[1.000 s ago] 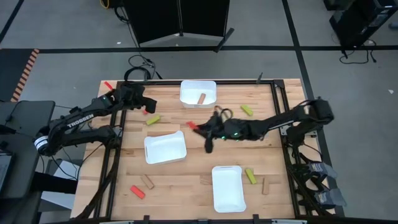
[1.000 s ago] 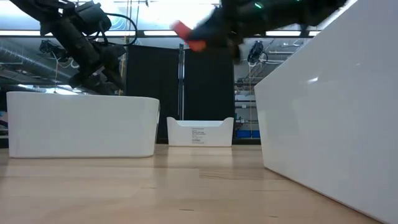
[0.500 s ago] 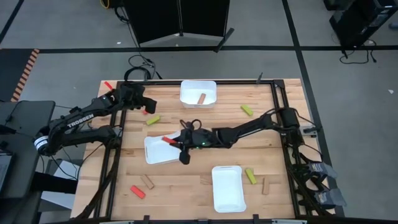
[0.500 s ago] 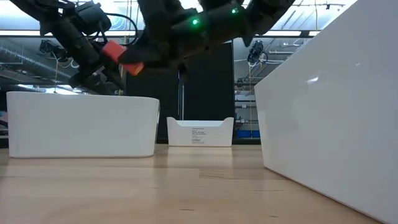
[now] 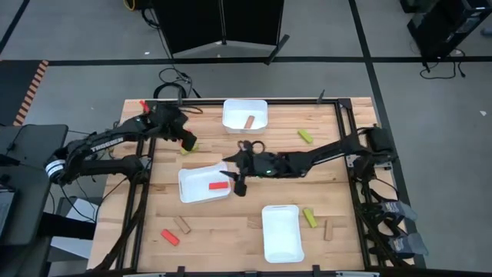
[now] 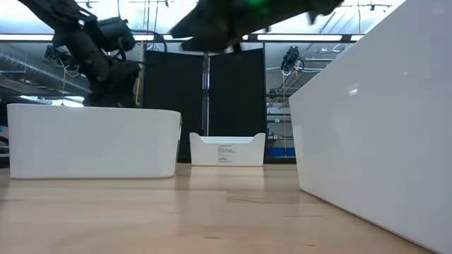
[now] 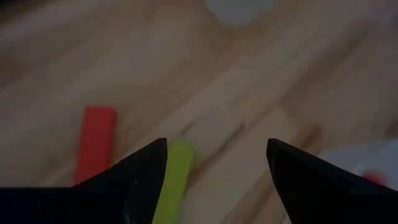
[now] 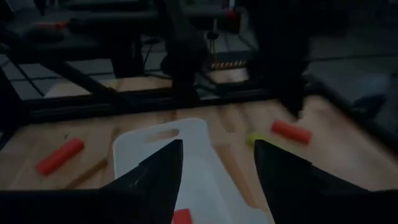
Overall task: Sort blocks
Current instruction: Put the top left yellow green block into the bottom white bin
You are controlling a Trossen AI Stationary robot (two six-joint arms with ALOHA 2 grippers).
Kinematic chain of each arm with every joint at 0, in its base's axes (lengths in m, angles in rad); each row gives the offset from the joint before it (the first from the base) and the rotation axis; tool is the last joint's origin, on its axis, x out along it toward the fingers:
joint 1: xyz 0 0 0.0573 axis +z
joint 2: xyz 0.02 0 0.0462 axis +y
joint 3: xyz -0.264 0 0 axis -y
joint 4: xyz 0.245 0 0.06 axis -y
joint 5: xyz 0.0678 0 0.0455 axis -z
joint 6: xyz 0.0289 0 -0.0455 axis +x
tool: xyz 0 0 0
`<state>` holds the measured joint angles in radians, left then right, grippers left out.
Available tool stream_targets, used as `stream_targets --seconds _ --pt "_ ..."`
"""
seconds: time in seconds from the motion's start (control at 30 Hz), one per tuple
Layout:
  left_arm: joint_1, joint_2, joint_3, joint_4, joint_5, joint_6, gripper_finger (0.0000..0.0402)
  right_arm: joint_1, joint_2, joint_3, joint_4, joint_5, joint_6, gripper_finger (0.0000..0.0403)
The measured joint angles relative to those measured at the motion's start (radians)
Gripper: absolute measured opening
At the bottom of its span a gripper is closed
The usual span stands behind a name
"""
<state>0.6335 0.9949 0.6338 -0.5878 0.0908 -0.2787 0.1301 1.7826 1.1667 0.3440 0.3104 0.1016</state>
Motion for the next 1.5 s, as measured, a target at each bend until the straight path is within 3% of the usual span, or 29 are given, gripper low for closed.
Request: stream_targets --seconds 0.43,0.6,0.93,1.1,1.3,1.5 --pt "-0.06 0.238 0.013 -0.035 -0.08 0.092 0.0282 0.056 -0.359 -0.411 0.224 0.176 0.031 0.0203" --pt "-0.06 0.309 0.013 -0.032 -0.096 0.093 0.0282 0.08 -0.391 -0.448 0.225 0.234 0.037 0.0204" --pt "-0.06 0.428 0.015 -0.01 -0.113 0.099 0.0276 0.084 -0.39 -0.448 0.231 0.241 0.029 0.0205" --pt "-0.06 0.471 0.021 -0.014 -0.126 0.099 0.0227 0.084 -0.39 -0.448 0.231 0.242 0.026 0.0203" --pt "-0.06 0.469 0.019 -0.007 -0.125 0.091 0.0108 0.093 -0.414 -0.448 0.228 0.242 -0.001 0.0202" --pt "-0.06 0.439 0.037 -0.019 -0.127 0.075 0.0105 0.131 -0.495 -0.448 0.23 0.242 -0.056 0.0201"
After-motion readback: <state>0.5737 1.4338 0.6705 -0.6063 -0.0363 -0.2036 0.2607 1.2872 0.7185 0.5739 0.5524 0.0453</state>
